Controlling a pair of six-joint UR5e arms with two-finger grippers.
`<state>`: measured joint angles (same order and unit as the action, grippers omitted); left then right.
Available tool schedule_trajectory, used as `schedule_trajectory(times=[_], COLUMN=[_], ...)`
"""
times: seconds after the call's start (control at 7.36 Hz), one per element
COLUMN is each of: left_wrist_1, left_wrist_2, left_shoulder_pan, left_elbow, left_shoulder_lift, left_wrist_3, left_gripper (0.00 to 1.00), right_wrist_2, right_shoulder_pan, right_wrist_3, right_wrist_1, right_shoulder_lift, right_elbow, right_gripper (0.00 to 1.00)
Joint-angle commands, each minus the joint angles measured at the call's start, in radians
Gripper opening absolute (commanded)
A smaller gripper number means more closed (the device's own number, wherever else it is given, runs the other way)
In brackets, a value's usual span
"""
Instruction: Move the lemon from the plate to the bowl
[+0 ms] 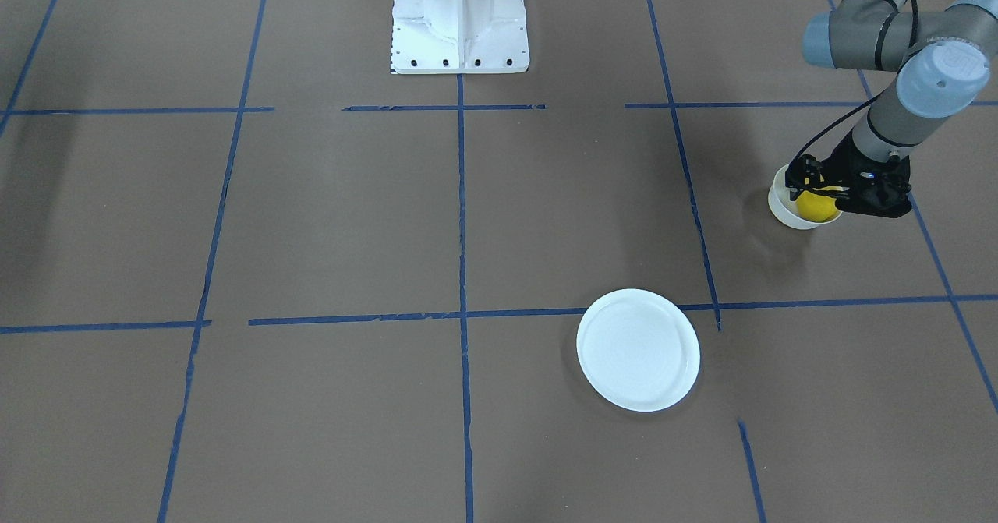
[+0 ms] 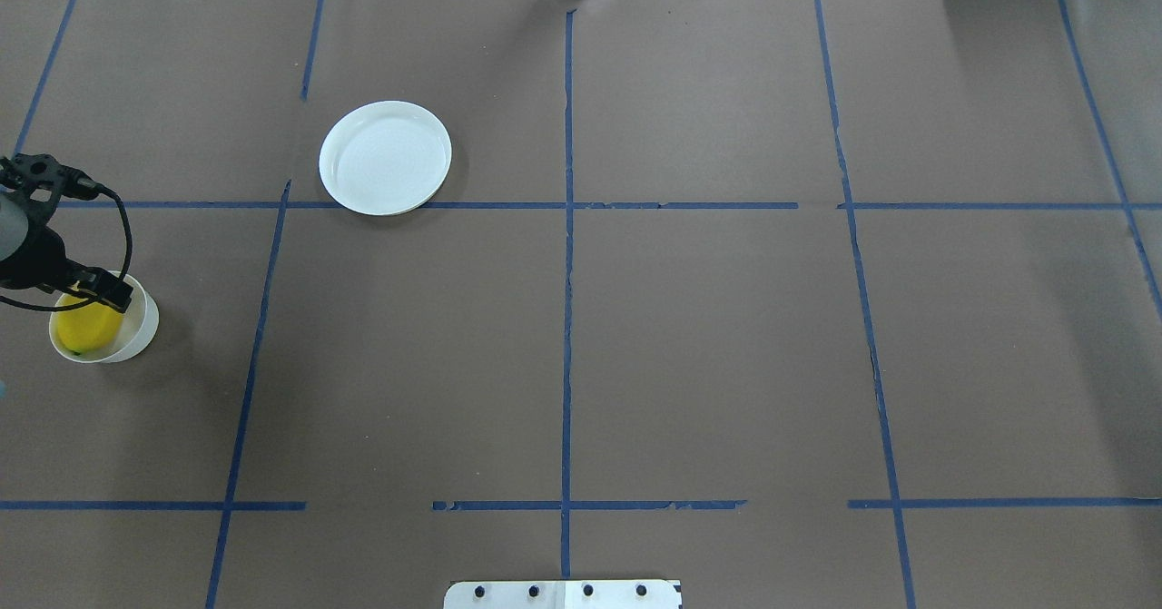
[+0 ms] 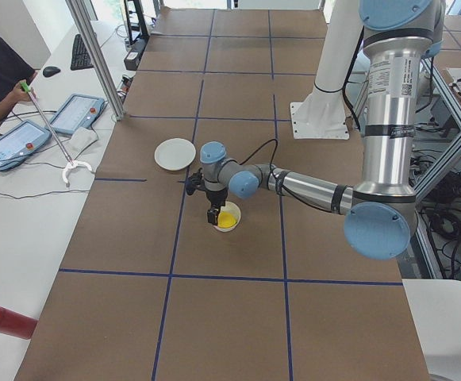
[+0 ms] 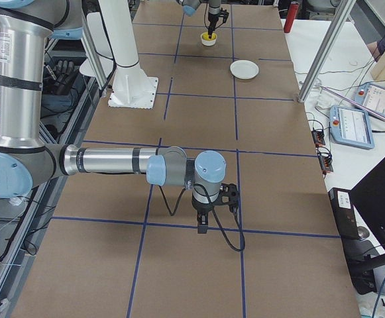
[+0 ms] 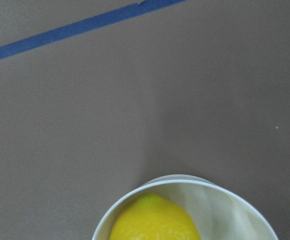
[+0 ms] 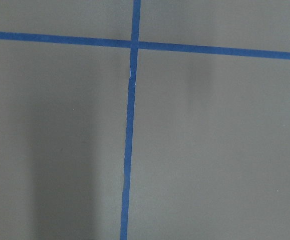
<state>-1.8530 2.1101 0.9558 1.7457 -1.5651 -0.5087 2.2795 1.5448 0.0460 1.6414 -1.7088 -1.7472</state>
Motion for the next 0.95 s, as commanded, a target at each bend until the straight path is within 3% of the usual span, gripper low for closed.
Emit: schedule_trajectory(times=[0.0,0.27,0.54,0.82], left_wrist_1=[0.018,0.096,0.359,0.452], left_wrist_2=[0.06,0.206,0.209,0.229], left_shoulder_pan=[0.134,0.399,0.628,0.667], left_elbow=[0.029,0.011,0.002,-0.021], left_shoulder_lift=[-0.003,0.013,-0.007,-0.023], left_wrist_3=[0.113,0.325,0.624,0.638], left_gripper=[0.99,0.99,1.0,1.0], right_wrist_2=[0.0,0.0,0.0,0.0], right_shoulder_pan=[0.0,0.0,0.0,0.0], right_wrist_3=[0.0,0.0,0.0,0.0], right_wrist_1=[0.0,0.0,0.0,0.0], right_shoulder_lift=[0.0,0.0,0.0,0.0], right_elbow=[0.0,0.0,0.0,0.0], right_gripper=[1.0,1.0,1.0,1.0])
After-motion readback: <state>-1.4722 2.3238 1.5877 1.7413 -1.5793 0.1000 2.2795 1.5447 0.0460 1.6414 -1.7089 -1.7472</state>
